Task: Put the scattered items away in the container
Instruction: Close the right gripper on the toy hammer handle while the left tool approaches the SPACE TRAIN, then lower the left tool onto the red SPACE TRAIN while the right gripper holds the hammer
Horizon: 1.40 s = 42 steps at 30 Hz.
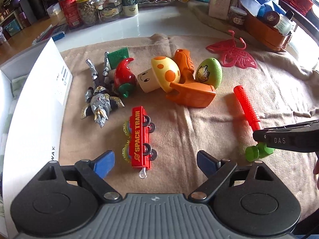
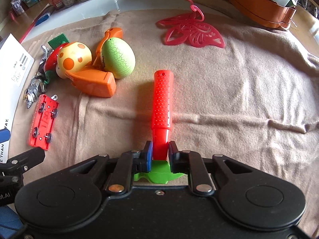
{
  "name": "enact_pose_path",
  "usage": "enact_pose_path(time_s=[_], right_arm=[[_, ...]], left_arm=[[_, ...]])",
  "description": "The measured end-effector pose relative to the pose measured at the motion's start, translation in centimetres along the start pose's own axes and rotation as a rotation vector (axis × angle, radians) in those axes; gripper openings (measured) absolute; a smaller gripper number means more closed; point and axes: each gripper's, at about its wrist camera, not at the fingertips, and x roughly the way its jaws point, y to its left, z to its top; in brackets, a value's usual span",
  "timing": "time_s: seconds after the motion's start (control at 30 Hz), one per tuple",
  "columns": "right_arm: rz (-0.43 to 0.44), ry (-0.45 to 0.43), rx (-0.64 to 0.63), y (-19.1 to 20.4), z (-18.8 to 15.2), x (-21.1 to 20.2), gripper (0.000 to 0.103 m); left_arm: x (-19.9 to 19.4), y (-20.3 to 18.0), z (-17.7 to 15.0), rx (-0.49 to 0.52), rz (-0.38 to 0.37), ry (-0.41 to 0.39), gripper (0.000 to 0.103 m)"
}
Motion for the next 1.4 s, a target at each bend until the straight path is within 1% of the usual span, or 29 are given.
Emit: enact_pose_path(time_s=[0.07, 0.13, 0.2, 0.27, 0.3, 0.37, 0.5, 0.77, 0.93, 1.03, 1.13, 1.23, 1.3, 1.37, 1.4], right_arm=[[0.007, -0.004, 0.009, -0.4, 0.0, -0.1, 0.015], [0.015, -0.009, 0.015, -0.7, -0.1, -0.3, 0.015], [0.026, -0.015, 0.023, -0.9, -0.4, -0.5, 0.015], [0.036, -0.020, 0.029, -1.0, -0.7, -0.5, 0.015], [0.040, -0.024, 0.031, -1.0, -0.8, -0.6, 0.015], [0.048, -0.027, 0.032, -1.0, -1.1, -0.6, 0.015], [0.054, -0.028, 0.035, -1.2, -1.7, -0.5, 0.015], [0.046, -0.018, 0.041, -1.8, -2.3, -0.1, 0.016], [0.045, -0.013, 0.042, -2.0, -2.4, -0.1, 0.016], [0.044, -0.014, 0.043, -2.1, -2.3, -0.1, 0.016], [0.045, -0.014, 0.044, -2.2, -2.3, -0.1, 0.016], [0.045, -0.013, 0.044, -2.2, -2.3, -0.1, 0.016], [0.045, -0.014, 0.044, -2.2, -2.2, -0.1, 0.016], [0.045, -0.014, 0.046, -2.2, -2.2, -0.1, 0.016], [0.045, -0.014, 0.047, -2.3, -2.2, -0.1, 0.016]], left_arm=[[0.8, 0.2, 0.4, -0.024, -0.031, 0.030, 0.085], [1.5, 0.3, 0.6, -0.038, -0.042, 0.061, 0.085], [2.3, 0.3, 0.7, -0.038, -0.029, 0.084, 0.083], [3.0, 0.3, 0.8, -0.036, -0.013, 0.096, 0.079], [3.3, 0.3, 0.8, -0.039, -0.013, 0.102, 0.078], [3.8, 0.2, 1.0, -0.046, -0.011, 0.107, 0.079], [4.6, -0.4, 1.4, -0.027, 0.011, 0.109, 0.079], [5.5, -2.6, 1.5, 0.008, -0.028, 0.117, 0.079], [6.3, -3.7, 1.9, 0.020, -0.020, 0.120, 0.079], [6.5, -3.5, 2.4, -0.004, -0.011, 0.118, 0.079], [6.7, -3.0, 2.9, -0.033, 0.008, 0.117, 0.084], [7.2, -2.4, 3.5, -0.056, 0.020, 0.129, 0.084], [7.4, -1.9, 3.8, -0.085, 0.008, 0.140, 0.082], [7.6, -1.4, 4.0, -0.113, -0.006, 0.151, 0.076], [7.7, -1.1, 4.1, -0.127, -0.013, 0.154, 0.075]])
